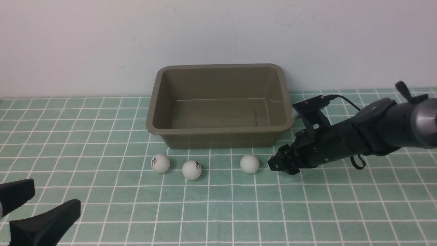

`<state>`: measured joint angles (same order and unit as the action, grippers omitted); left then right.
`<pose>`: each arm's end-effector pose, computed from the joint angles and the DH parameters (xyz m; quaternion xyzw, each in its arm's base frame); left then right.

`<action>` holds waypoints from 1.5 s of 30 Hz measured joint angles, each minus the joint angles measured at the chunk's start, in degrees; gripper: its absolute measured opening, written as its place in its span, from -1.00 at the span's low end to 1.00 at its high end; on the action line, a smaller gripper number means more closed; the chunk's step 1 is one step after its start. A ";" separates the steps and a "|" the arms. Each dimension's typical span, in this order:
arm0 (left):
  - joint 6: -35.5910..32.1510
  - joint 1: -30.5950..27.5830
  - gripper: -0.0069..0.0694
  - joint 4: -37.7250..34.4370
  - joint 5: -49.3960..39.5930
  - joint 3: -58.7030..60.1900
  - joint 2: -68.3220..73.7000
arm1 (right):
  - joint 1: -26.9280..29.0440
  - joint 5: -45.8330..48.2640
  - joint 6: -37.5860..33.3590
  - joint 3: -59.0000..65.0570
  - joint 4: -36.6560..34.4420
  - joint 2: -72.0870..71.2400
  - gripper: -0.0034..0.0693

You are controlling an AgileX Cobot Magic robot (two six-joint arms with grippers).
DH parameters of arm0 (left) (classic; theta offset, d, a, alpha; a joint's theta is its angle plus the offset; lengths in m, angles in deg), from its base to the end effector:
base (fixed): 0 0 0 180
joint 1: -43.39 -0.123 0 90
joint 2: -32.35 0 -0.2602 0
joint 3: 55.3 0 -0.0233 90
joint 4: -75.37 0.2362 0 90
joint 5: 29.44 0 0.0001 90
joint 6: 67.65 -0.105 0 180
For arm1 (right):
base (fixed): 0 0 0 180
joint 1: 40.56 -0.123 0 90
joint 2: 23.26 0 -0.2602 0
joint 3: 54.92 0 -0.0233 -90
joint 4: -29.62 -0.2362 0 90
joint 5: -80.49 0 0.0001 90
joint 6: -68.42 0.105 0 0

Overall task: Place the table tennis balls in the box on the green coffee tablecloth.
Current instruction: 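Reach for and grasp a ping pong ball on the table, then release the ping pong ball into the bin and lift the gripper away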

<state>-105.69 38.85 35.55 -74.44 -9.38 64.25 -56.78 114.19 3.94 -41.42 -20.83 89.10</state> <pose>0.0931 -0.0403 0.2930 0.1458 0.8183 -0.1410 0.5378 0.3264 0.1418 0.1629 -0.3425 0.8772 0.2042 0.2673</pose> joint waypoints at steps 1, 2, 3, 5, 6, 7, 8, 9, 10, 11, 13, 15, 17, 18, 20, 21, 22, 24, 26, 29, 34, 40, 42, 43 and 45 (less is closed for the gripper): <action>0.00 0.00 0.58 0.00 0.00 0.00 0.00 | 0.00 0.31 0.68 0.00 0.92 -1.03 0.02; 0.00 0.00 0.58 0.00 0.00 0.00 0.00 | 0.00 0.96 2.07 0.00 2.69 -2.30 0.02; 0.00 0.00 0.58 0.00 0.00 0.00 0.00 | 0.06 1.93 3.69 0.00 4.71 -3.98 0.02; 0.00 0.00 0.58 0.00 0.00 0.00 0.00 | 0.14 3.12 5.46 0.00 6.86 -5.78 0.02; 0.00 0.00 0.58 0.00 0.00 0.00 0.00 | 0.23 3.60 6.10 0.00 7.59 -6.42 0.02; 0.00 0.00 0.58 0.00 0.00 0.00 0.00 | 0.34 4.12 6.76 0.05 8.26 -7.09 0.02; 0.00 0.00 0.58 0.00 0.00 0.00 0.00 | 0.56 4.68 7.43 0.05 8.89 -7.96 0.02; 0.00 0.00 0.58 0.00 0.00 0.00 0.00 | 0.68 5.21 8.03 0.05 9.45 -8.37 0.02; 0.00 0.00 0.58 0.00 0.00 0.00 0.00 | 0.92 5.68 8.54 0.05 10.02 -9.02 0.02; 0.00 0.00 0.58 0.00 0.00 0.00 0.00 | 1.17 6.15 9.10 0.05 10.52 -9.65 0.02; 0.00 0.00 0.58 0.04 0.00 0.00 0.00 | 1.53 6.88 9.79 0.05 11.18 -10.68 0.02; 0.00 0.00 0.58 0.04 0.00 0.00 0.00 | 2.04 7.84 10.47 0.05 11.97 -12.11 0.02; 0.00 0.00 0.58 0.04 0.00 0.00 0.00 | 2.60 9.02 10.95 0.05 12.64 -13.74 0.02; 0.00 0.00 0.58 0.04 0.00 0.00 0.00 | 2.87 9.67 10.96 0.05 12.81 -14.51 0.02; 0.00 0.00 0.58 0.04 0.00 0.00 0.00 | 3.07 10.44 11.09 0.05 12.92 -15.87 0.02; 0.00 0.00 0.58 0.04 0.00 0.00 0.00 | 3.19 10.85 11.16 0.05 13.00 -16.42 0.02; 0.00 0.00 0.58 0.04 0.00 0.00 0.00 | 3.25 11.17 11.16 0.05 13.00 -17.01 0.02; 0.00 0.00 0.58 0.04 0.00 0.00 0.00 | 3.37 11.63 11.16 0.05 13.00 -18.30 0.02; 0.00 0.00 0.58 0.04 0.00 0.00 0.00 | 3.39 12.07 11.16 0.05 13.00 -19.64 0.02; 0.00 0.00 0.58 0.04 0.00 0.00 0.00 | 3.39 12.79 11.16 0.05 13.00 -21.34 0.02; 0.00 0.00 0.58 0.04 0.00 0.00 0.00 | 3.39 12.92 11.28 0.05 12.54 -23.17 0.02; 0.00 0.00 0.58 0.04 0.00 0.00 0.00 | 3.39 13.37 11.23 -0.24 9.68 -23.89 0.02; 0.00 0.00 0.58 0.04 0.00 0.00 0.00 | 3.39 13.60 10.92 -0.82 8.19 -23.78 0.02; 0.00 0.00 0.58 0.04 0.00 0.00 0.00 | 3.39 13.64 10.77 -1.14 7.55 -23.64 0.02; 0.00 0.00 0.58 0.04 0.00 0.00 0.00 | 3.39 13.66 9.87 -2.03 6.26 -23.31 0.02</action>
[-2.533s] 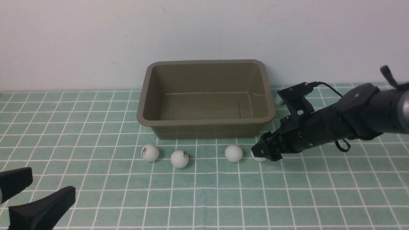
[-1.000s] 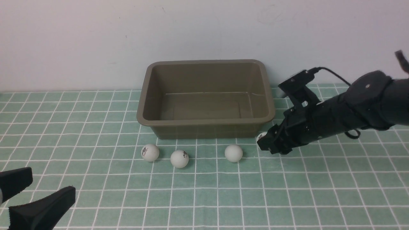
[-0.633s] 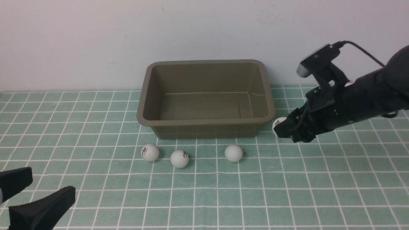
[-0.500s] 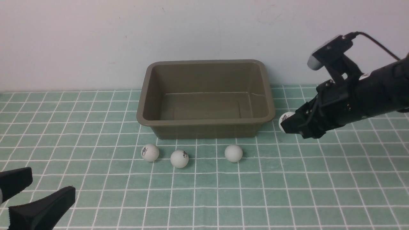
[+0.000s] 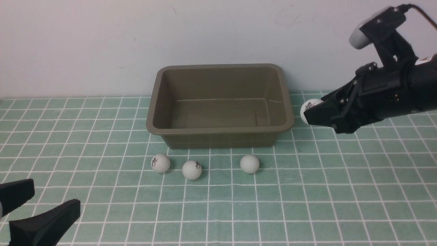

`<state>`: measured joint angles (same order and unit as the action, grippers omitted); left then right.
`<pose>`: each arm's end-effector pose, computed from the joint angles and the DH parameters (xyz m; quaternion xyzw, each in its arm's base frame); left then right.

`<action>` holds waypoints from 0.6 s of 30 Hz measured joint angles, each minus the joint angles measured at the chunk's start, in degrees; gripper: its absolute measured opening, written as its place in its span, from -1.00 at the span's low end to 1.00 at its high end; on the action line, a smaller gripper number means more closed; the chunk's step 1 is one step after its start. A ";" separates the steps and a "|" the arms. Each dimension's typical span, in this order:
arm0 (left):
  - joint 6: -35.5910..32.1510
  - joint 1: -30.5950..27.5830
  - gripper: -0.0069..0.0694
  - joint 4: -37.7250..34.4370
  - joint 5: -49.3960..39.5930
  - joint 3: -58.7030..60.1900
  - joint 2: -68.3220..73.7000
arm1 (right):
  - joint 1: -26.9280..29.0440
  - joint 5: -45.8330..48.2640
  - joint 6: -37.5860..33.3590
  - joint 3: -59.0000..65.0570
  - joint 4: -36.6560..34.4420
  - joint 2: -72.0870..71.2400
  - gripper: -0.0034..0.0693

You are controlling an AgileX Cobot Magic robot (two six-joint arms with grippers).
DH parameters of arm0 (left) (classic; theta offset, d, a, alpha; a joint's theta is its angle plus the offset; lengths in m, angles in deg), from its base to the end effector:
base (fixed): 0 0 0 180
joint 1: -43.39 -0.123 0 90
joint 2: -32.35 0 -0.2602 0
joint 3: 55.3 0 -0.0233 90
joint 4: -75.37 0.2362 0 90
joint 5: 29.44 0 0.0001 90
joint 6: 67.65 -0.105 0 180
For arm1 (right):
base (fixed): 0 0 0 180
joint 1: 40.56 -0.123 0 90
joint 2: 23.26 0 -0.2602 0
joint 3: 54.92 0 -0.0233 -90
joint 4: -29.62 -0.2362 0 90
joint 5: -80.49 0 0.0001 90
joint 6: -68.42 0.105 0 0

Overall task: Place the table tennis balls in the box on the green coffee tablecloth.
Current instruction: 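Release the ping pong ball into the bin and lift the gripper away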

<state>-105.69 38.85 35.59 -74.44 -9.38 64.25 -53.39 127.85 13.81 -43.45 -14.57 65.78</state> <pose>0.0931 -0.0403 0.2929 0.1459 0.8184 -0.1407 0.5378 0.2726 0.1174 0.2955 -0.3543 0.8340 0.2229 0.3595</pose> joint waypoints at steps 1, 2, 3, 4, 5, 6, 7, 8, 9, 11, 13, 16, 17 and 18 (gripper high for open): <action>0.00 0.00 0.58 0.00 0.00 0.00 0.00 | 0.00 0.05 -0.63 -0.75 -0.78 0.42 0.02; 0.00 0.00 0.58 0.00 0.00 0.00 0.00 | 0.00 0.13 -1.03 -1.43 -1.29 0.83 0.02; 0.00 0.00 0.58 0.00 0.00 0.00 0.00 | 0.00 0.26 -1.34 -2.14 -1.68 1.34 0.02; 0.00 0.00 0.58 0.00 0.00 0.00 0.00 | 0.00 0.39 -1.67 -2.91 -2.11 1.95 0.02; 0.00 0.00 0.58 0.00 0.00 0.00 0.00 | 0.00 0.45 -1.84 -3.70 -2.42 2.67 0.02; 0.00 0.00 0.58 0.00 0.00 0.00 0.00 | 0.00 0.45 -1.99 -5.51 -2.73 4.67 0.02; 0.00 0.00 0.58 0.00 0.00 0.00 0.00 | 0.00 0.45 -1.99 -6.35 -2.73 5.75 0.02; 0.00 0.00 0.58 0.00 0.00 0.00 0.00 | 0.00 0.45 -1.99 -7.45 -2.73 7.24 0.02; 0.00 0.00 0.58 0.00 0.00 0.00 0.00 | 0.00 0.45 -2.05 -8.34 -2.73 8.54 0.02; 0.00 0.00 0.58 0.00 0.00 0.00 0.00 | 0.00 0.45 -2.12 -10.50 -2.73 12.07 0.02; 0.00 0.00 0.58 0.00 0.00 0.00 0.00 | 0.00 0.45 -2.59 -12.16 -2.73 15.04 0.02; 0.00 0.00 0.58 0.00 0.00 0.00 0.00 | 0.00 0.39 -4.16 -15.62 -2.94 21.10 0.02; 0.00 0.00 0.58 0.00 0.00 0.00 0.00 | 0.00 0.34 -4.46 -16.24 -2.94 22.38 0.02; 0.00 0.00 0.58 0.00 0.00 0.00 0.00 | 0.00 0.28 -4.73 -17.52 -2.94 23.91 0.02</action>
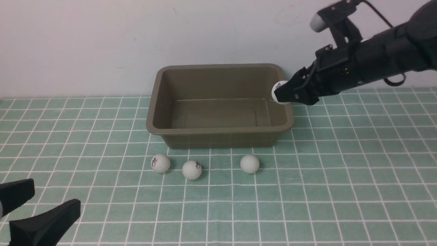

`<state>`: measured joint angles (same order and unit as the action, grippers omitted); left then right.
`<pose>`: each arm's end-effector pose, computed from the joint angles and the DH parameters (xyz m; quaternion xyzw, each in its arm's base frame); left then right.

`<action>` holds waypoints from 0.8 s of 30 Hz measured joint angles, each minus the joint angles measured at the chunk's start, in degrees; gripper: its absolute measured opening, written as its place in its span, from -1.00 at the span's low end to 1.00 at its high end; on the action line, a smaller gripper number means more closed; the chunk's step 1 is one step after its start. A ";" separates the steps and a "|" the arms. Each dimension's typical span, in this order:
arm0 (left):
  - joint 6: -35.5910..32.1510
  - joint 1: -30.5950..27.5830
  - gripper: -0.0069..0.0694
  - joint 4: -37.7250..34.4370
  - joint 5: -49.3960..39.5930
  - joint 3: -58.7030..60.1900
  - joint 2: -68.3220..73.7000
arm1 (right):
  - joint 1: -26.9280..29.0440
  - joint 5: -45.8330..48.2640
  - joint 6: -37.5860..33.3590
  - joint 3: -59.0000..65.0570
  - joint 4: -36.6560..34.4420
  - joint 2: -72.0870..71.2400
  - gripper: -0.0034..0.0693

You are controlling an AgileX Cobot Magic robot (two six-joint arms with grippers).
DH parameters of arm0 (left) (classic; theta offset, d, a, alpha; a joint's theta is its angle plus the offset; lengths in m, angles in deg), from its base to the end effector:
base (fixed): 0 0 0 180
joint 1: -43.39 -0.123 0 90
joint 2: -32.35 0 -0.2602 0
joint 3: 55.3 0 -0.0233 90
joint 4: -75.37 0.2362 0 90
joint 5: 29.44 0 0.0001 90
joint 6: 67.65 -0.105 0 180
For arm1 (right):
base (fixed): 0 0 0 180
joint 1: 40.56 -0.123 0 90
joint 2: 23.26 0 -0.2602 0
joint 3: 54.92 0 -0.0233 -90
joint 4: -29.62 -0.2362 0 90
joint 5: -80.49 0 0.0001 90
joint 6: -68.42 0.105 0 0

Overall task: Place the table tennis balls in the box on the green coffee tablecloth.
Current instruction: 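Release the ping pong ball into the bin and lift the gripper away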

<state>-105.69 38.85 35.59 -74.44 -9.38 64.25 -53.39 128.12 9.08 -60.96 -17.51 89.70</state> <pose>0.0931 -0.0403 0.2929 0.1459 0.8184 -0.1407 0.5378 0.3642 0.1413 0.2450 -0.3668 0.8390 0.2395 0.3227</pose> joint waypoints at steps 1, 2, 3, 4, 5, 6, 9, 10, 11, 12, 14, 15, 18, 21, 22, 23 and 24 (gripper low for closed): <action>0.00 0.00 0.58 0.00 0.00 0.00 0.00 | 0.00 -0.06 -0.18 -1.08 -0.06 1.45 0.02; 0.00 0.00 0.58 0.00 0.00 0.00 0.00 | 0.00 -0.12 -0.31 -2.46 -0.05 3.30 0.02; 0.00 0.00 0.58 0.00 0.00 0.00 0.00 | 0.00 -0.29 -0.61 -3.91 -0.23 5.16 0.02; 0.00 0.00 0.58 0.00 0.00 0.00 0.00 | 0.00 -0.51 -0.89 -4.78 -0.31 6.22 0.02; 0.00 0.00 0.58 0.00 0.00 0.00 0.00 | 0.00 -0.70 -1.19 -5.64 -0.45 7.21 0.02; 0.00 0.00 0.58 0.00 0.00 0.00 0.00 | 0.00 -1.10 -1.41 -6.56 -0.70 8.25 0.02; 0.00 0.00 0.58 0.00 0.00 0.00 0.00 | 0.00 -1.61 -1.74 -8.52 -1.53 10.58 0.02; 0.00 0.00 0.58 0.00 0.00 0.00 0.00 | 0.00 -1.65 -1.81 -9.05 -1.81 11.06 0.02; 0.00 0.00 0.58 0.00 0.00 0.00 0.00 | 0.00 -1.70 -1.81 -9.49 -2.06 11.58 0.02; 0.00 0.00 0.58 0.00 0.00 0.00 0.00 | 0.00 -1.87 -1.94 -9.78 -2.42 12.00 0.02; 0.00 0.00 0.58 0.00 0.00 0.00 0.00 | 0.00 -2.11 -2.25 -10.00 -2.87 12.26 0.02; 0.00 0.00 0.58 0.00 0.00 0.00 0.00 | 0.00 -2.26 -2.72 -10.12 -3.30 12.43 0.02; 0.00 0.00 0.58 0.00 0.00 0.00 0.00 | 0.00 -2.83 -5.31 -10.18 -5.11 12.76 0.02; 0.00 0.00 0.58 0.00 0.00 0.00 0.00 | -0.05 -3.48 -7.01 -10.18 -6.43 13.10 0.03; 0.00 0.00 0.58 0.00 0.00 0.00 0.00 | -0.05 -3.79 -7.26 -10.18 -6.55 13.10 0.05; 0.00 0.00 0.58 0.00 0.00 0.00 0.00 | -0.05 -4.09 -7.40 -10.18 -6.86 13.10 0.07; 0.00 0.00 0.58 0.00 0.00 0.00 0.00 | -0.05 -4.41 -7.43 -10.18 -7.12 13.10 0.10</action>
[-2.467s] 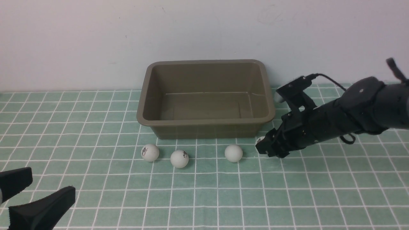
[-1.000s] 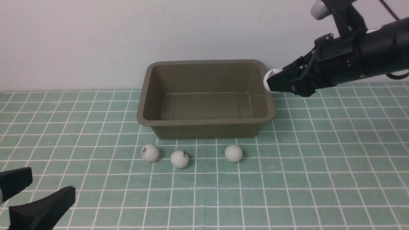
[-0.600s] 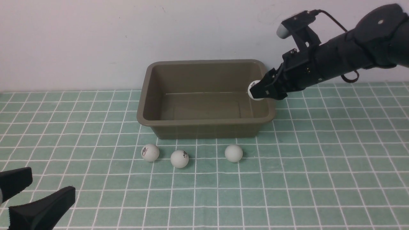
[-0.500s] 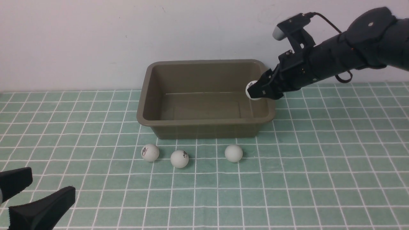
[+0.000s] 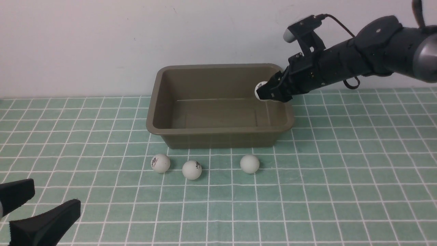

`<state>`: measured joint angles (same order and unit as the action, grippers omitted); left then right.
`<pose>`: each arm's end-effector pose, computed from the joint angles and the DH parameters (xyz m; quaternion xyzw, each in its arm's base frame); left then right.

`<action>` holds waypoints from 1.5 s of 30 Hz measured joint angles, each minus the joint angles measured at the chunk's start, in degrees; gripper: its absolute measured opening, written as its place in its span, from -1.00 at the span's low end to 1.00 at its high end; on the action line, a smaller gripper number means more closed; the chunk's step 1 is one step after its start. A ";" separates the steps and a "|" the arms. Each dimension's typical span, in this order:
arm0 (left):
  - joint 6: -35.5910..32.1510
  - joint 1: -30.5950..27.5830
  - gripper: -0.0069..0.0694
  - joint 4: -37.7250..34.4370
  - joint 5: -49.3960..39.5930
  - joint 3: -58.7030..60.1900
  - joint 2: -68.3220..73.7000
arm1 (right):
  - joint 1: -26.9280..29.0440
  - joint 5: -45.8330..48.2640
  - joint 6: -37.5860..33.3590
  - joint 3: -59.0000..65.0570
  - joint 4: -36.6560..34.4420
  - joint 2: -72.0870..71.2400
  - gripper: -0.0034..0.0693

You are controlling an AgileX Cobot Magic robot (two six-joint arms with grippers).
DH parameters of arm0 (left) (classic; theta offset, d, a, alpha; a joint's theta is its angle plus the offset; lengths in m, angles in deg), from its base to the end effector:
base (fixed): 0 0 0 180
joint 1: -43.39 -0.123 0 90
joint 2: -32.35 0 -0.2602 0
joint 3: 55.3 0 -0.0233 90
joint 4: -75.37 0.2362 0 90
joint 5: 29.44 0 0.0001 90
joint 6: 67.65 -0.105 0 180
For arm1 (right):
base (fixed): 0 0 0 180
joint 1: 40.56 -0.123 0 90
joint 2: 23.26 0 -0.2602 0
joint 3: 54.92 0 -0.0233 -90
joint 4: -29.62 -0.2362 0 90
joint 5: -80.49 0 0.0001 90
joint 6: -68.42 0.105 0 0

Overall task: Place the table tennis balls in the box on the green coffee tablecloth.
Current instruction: 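Release the ping pong ball into the bin and lift the gripper away, then reach for and grasp a ping pong ball on the table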

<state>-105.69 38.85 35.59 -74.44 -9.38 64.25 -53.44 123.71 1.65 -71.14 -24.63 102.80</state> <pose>0.0931 -0.0403 0.2929 0.1459 0.8184 -0.1407 0.5378 0.4168 0.1552 0.2096 -0.3620 0.8251 0.2457 0.3575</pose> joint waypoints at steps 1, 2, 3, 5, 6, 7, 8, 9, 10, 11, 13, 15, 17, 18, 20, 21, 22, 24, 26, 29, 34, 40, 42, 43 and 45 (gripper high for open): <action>0.00 0.00 0.58 0.00 0.00 0.00 0.00 | 0.00 -0.48 -0.20 0.00 -0.31 0.00 0.15; 0.00 0.00 0.58 0.00 0.00 0.00 0.00 | 0.00 -0.79 -0.41 0.00 -0.58 0.00 0.21; 0.00 0.00 0.58 0.00 0.00 0.00 0.00 | 0.00 -0.86 -0.54 0.00 -0.68 0.00 0.24; 0.00 0.00 0.58 0.00 0.00 0.00 0.00 | 0.00 -0.85 -1.09 -0.20 -0.90 0.00 0.33; 0.00 0.00 0.58 0.00 0.00 0.00 0.00 | 0.00 -0.80 -1.26 -0.32 -1.05 0.00 0.34; 0.00 0.00 0.58 0.00 0.00 0.00 0.00 | 0.00 -0.80 -1.33 -0.40 -1.12 0.00 0.36; 0.00 0.00 0.58 0.00 0.00 0.00 0.00 | 0.00 -0.80 -1.46 -0.46 -1.12 -0.08 0.37; 0.00 0.00 0.58 0.00 0.00 0.00 0.00 | 0.00 -0.80 -1.52 -0.52 -1.12 -0.27 0.37; 0.00 0.00 0.58 0.00 0.00 0.00 0.00 | 0.00 -0.85 -1.51 -0.52 -1.12 -0.58 0.38; 0.00 0.00 0.58 0.00 0.00 0.00 0.00 | 0.00 -0.94 -1.59 -0.52 -1.12 -1.08 0.38; 0.00 0.00 0.58 0.00 0.00 0.00 0.00 | 0.00 -1.53 -1.66 -0.52 -1.01 -2.24 0.38; 0.00 0.00 0.58 0.00 0.00 0.00 0.00 | 0.00 -2.02 -1.66 -0.52 -0.29 -3.65 0.38; 0.00 0.00 0.58 0.00 0.00 0.00 0.00 | 0.00 -2.08 -1.66 -0.58 0.56 -4.79 0.38; 0.00 0.00 0.58 0.00 0.00 0.00 0.00 | 0.00 -2.07 -1.66 -0.58 0.86 -5.36 0.38; 0.00 0.00 0.58 0.00 0.00 0.00 0.00 | 0.00 -2.07 -1.66 -0.58 2.03 -6.62 0.38; 0.00 0.00 0.58 0.00 0.00 0.00 0.00 | 0.00 -2.01 -1.66 -0.58 2.86 -7.68 0.38; 0.00 0.00 0.58 0.00 0.00 0.00 0.00 | 0.00 -2.01 -1.59 -0.58 3.16 -8.33 0.38; 0.00 0.00 0.58 0.00 0.00 0.00 0.00 | 0.00 -1.77 -0.53 -0.58 5.22 -11.06 0.38; 0.00 0.00 0.58 0.00 0.00 0.00 0.00 | 0.00 -1.06 1.38 -0.58 7.16 -13.72 0.39; 0.00 0.00 0.58 0.00 0.00 0.00 0.00 | 0.00 -0.29 2.76 -0.58 8.36 -15.07 0.39; 0.00 0.00 0.58 0.00 0.00 0.00 0.00 | 0.00 3.72 10.45 -0.58 13.93 -19.74 0.39; 0.00 0.00 0.58 0.00 0.00 0.00 0.00 | 0.00 8.21 18.33 -0.58 19.26 -23.23 0.39; 0.00 0.00 0.58 0.00 0.00 0.00 0.00 | 0.00 9.72 21.25 -0.58 21.89 -24.24 0.39; -0.06 0.00 0.58 0.00 0.00 0.00 0.00 | 0.00 10.13 22.44 -0.58 23.50 -24.57 0.39; -0.06 0.00 0.58 0.00 0.00 0.00 0.00 | 0.00 10.35 23.64 -0.58 24.67 -24.68 0.39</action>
<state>-105.75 38.85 35.59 -74.44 -9.38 64.25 -53.44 134.06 25.30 -71.72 0.04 78.12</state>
